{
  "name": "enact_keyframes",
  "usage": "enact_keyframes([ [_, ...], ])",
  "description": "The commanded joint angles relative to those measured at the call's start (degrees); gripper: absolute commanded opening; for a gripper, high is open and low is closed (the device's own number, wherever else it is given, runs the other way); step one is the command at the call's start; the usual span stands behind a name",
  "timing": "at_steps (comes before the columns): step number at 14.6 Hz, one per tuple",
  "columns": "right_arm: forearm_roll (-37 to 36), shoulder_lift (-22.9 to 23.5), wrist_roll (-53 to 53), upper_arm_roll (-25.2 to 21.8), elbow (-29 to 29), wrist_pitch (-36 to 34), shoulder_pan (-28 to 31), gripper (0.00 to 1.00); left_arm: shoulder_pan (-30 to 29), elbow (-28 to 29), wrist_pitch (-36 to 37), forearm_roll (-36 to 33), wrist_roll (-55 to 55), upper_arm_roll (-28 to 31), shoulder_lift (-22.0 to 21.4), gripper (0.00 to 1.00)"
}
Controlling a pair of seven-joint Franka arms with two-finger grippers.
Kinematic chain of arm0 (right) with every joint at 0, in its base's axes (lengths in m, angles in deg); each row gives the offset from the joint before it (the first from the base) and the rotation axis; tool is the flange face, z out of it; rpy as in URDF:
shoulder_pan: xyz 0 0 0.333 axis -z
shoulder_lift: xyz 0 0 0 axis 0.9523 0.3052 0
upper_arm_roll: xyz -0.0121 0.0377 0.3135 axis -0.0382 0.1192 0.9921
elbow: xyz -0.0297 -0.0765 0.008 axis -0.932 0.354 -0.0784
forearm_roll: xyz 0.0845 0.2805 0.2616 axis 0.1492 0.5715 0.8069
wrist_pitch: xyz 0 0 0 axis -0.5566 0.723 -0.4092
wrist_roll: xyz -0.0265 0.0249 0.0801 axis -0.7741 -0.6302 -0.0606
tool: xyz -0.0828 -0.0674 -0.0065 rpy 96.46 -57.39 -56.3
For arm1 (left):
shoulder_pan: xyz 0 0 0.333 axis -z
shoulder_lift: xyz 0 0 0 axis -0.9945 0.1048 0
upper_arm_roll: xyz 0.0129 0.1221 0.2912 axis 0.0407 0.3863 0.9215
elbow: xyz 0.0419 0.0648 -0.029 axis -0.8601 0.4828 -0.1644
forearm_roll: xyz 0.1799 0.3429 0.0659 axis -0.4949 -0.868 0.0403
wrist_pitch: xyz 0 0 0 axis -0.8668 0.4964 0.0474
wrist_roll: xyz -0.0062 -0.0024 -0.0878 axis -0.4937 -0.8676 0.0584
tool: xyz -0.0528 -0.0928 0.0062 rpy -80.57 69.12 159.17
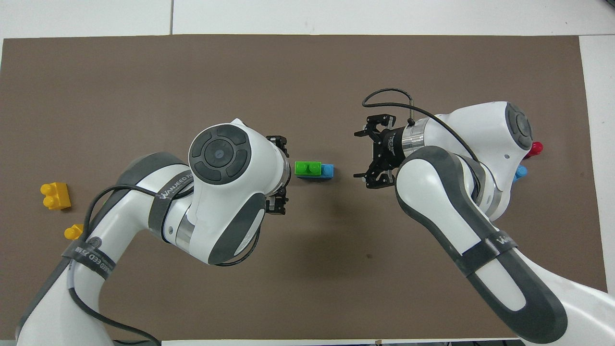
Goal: Remove green block with left arm and hold with right
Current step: 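Grasp the green brick with the left gripper while the right gripper grasps blue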
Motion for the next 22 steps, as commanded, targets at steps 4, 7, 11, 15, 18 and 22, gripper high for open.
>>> enact_keyframes([
  [4,2.7,2.7,-0.1,0.0,-1.2,5.5,-2.6,0.96,1.5,-6.2,-1.5,-2.0,-5.7,1.0,7.7,1.0],
  [7,3.4,4.6,-0.8,0.0,-0.9,7.5,-3.9,0.96,2.1,-10.8,-1.4,-4.8,-9.0,0.9,12.8,1.0],
  [11,4.9,6.0,-2.4,0.0,-0.8,9.2,-5.6,0.96,2.2,-10.7,-2.0,-5.0,-9.6,1.0,14.3,1.0],
  [15,5.4,7.6,-2.5,0.0,-0.6,10.8,-6.2,0.96,2.2,-10.1,-2.6,-6.4,-10.4,0.9,14.6,1.0],
  [18,6.8,8.9,-2.5,0.1,-0.6,14.2,-8.1,0.96,2.2,-9.0,-4.3,-6.4,-11.9,0.9,14.6,1.0],
  [22,7.4,9.7,-4.2,0.0,-0.7,15.3,-8.6,0.95,2.2,-8.0,-5.3,-6.4,-12.9,0.8,14.6,1.0],
])
